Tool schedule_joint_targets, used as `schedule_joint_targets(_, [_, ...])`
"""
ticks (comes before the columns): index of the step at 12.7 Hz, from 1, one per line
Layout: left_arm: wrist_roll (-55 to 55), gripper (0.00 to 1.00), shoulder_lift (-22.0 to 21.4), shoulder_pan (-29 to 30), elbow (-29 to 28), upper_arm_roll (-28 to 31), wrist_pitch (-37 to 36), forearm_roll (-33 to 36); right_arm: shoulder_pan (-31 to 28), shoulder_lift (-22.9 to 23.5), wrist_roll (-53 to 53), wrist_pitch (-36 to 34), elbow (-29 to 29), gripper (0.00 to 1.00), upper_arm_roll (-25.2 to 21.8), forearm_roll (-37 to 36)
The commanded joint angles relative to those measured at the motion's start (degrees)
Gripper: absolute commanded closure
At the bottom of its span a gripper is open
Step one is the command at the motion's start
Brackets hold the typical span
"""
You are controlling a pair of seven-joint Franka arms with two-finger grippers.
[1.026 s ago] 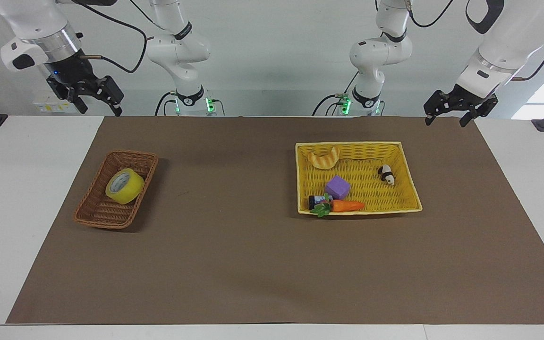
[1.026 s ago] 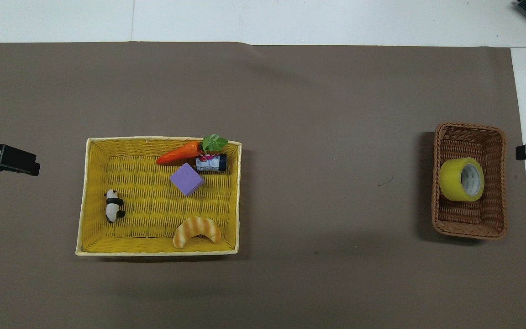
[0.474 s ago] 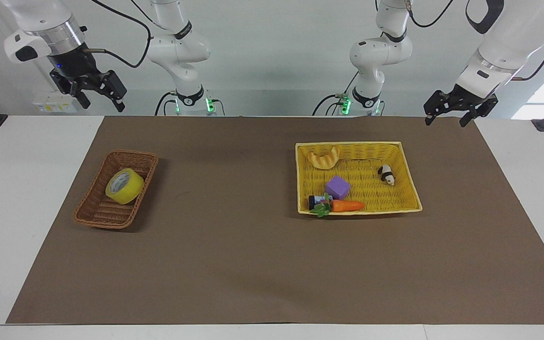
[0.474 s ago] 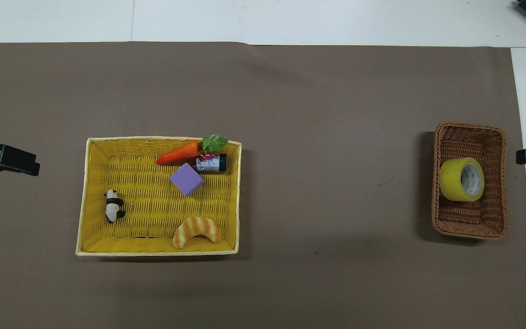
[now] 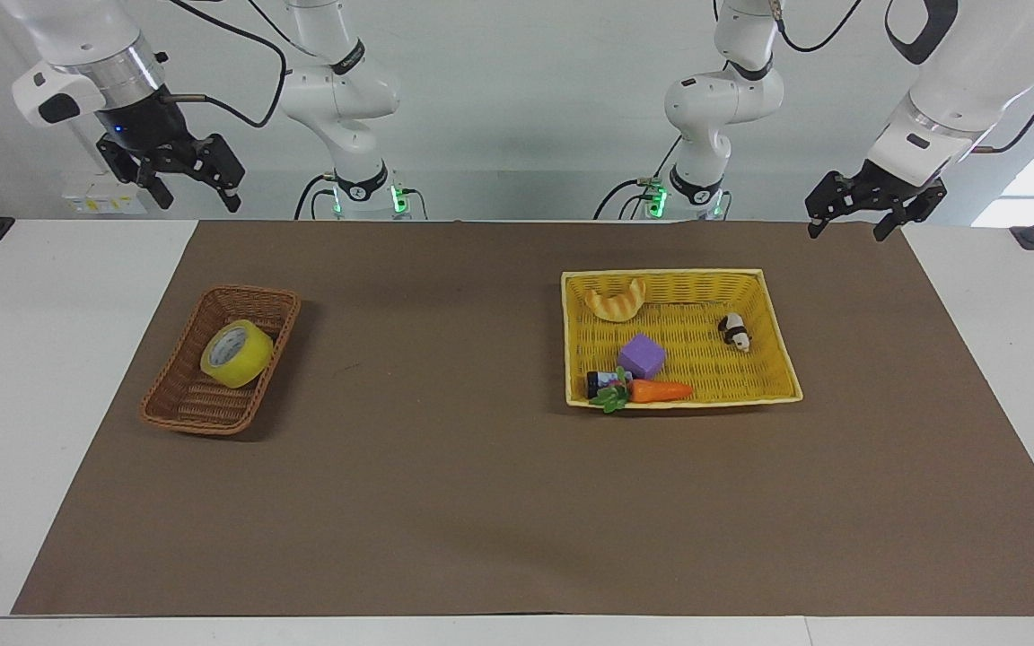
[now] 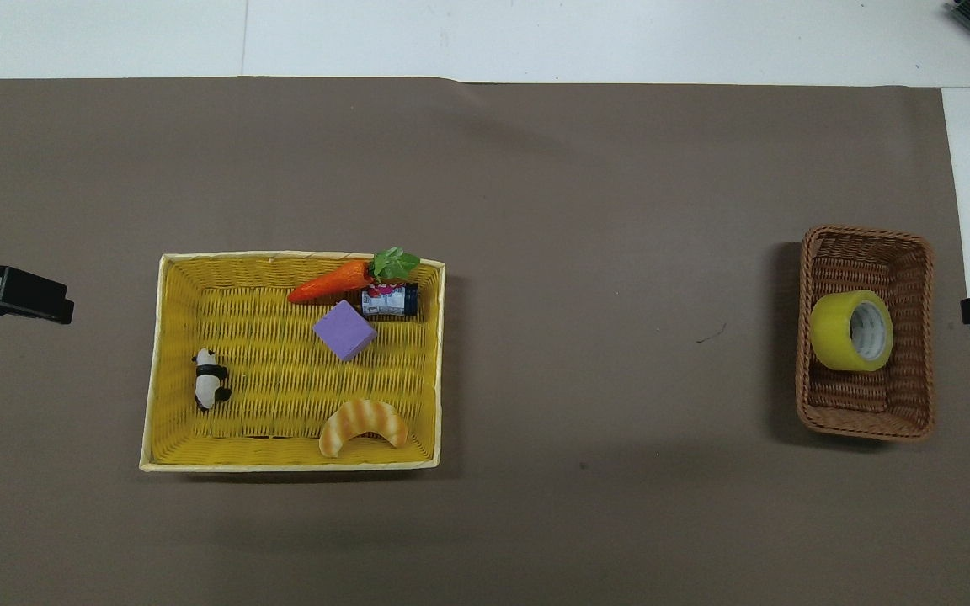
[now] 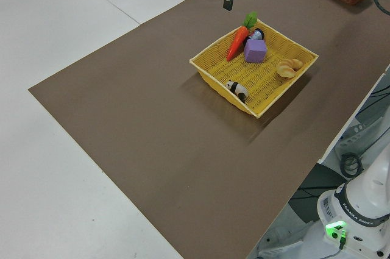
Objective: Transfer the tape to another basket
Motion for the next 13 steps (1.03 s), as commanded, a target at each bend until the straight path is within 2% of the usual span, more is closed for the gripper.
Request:
schedule_joint_targets(1, [0.8, 0.00, 0.8, 0.6, 1.6, -0.5, -1.4, 1.2, 0.2, -1.5, -0.9, 0.9, -1.6, 0.00, 0.4, -0.8])
schedule_joint_targets(13, [0.8, 0.00, 0.8, 0.6, 1.6, -0.5, -1.4, 1.2, 0.2, -1.6, -1.4, 1.0, -2.1, 0.00, 0.4, -0.2])
